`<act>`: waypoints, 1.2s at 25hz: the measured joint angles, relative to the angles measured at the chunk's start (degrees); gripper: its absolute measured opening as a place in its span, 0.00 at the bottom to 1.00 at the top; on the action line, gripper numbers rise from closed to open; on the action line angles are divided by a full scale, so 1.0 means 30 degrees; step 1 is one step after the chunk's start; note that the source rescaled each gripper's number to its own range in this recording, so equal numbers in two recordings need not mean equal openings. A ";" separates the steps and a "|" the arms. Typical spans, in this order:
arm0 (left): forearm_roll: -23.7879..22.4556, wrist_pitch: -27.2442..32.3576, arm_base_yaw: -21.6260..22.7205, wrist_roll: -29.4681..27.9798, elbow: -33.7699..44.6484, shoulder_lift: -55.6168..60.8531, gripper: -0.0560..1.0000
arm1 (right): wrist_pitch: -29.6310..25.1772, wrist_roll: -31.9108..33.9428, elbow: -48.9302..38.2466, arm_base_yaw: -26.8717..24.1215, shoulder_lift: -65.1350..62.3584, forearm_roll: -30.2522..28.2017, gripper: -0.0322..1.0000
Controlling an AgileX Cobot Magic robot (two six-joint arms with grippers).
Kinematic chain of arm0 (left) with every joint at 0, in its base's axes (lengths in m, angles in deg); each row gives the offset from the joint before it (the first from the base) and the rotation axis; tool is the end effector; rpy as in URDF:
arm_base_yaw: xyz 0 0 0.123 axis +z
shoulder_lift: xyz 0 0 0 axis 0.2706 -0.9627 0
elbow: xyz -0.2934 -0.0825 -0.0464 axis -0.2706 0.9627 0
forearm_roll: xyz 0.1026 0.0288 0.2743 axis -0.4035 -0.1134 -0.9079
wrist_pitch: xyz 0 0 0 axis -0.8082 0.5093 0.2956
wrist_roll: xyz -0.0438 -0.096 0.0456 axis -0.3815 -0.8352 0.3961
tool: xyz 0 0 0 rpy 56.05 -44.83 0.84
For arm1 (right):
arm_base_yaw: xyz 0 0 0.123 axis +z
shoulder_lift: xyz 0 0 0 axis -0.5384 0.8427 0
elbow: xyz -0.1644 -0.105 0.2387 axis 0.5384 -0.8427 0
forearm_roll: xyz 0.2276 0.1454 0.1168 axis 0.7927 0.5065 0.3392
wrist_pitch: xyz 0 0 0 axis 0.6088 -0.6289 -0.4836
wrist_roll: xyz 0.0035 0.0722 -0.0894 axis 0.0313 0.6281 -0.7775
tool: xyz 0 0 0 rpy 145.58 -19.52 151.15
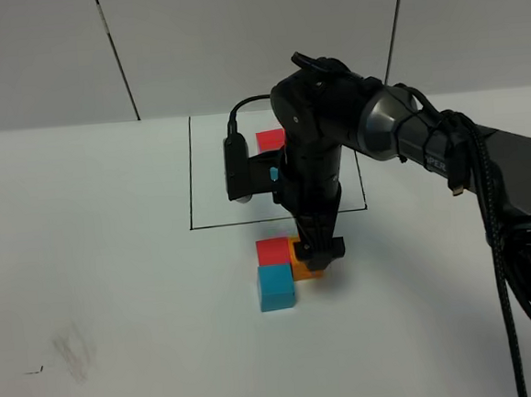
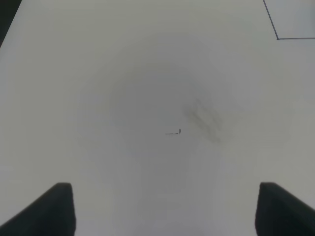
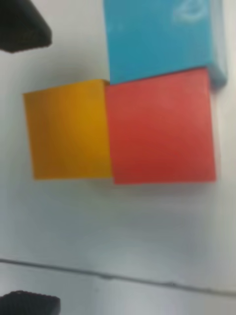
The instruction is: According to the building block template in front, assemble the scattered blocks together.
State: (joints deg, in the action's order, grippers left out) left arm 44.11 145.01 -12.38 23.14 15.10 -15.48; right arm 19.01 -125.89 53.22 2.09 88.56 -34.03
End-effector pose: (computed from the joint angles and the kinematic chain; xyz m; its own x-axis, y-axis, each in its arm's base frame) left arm 0.0277 0.0028 0.2898 -0.4516 0.0163 -0.8921 -0.0489 0.9979 0.0429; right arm 0.4454 0.3012 0.1494 -0.0014 -0.9992 -0.0397 -0.9896 0.0071 -0.1433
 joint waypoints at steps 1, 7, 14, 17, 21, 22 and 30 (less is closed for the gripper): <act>0.0000 0.0000 0.0000 0.0000 0.0000 0.0000 0.80 | -0.0168 0.0000 0.0000 0.0000 -0.0154 0.0000 1.00; 0.0000 0.0000 0.0000 0.0000 0.0000 0.0000 0.80 | -0.0985 -0.0017 0.0000 -0.0112 -0.0965 -0.0215 0.98; 0.0000 0.0000 0.0000 0.0000 0.0000 0.0000 0.80 | -0.0997 0.1156 -0.1372 -0.2052 -0.3311 -0.0826 0.93; 0.0000 0.0000 0.0000 0.0000 0.0000 0.0000 0.80 | -0.0997 0.2044 -0.3178 -0.3998 -0.5160 -0.1019 0.89; 0.0000 0.0000 0.0000 0.0000 0.0000 0.0000 0.80 | -0.0962 0.2596 -0.6449 -0.6967 -0.8807 -0.1070 0.83; 0.0000 0.0000 0.0000 0.0000 0.0000 0.0000 0.80 | -0.0852 0.2596 -0.7495 -0.7851 -1.0027 -0.1070 0.82; 0.0000 0.0000 0.0000 0.0000 0.0000 0.0000 0.80 | 0.2841 0.3071 -1.5579 -1.2290 -2.0792 -0.1622 0.79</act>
State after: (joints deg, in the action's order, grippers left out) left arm 44.11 145.01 -12.38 23.14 15.10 -15.48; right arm 27.53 -116.68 6.48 -34.78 26.19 -38.90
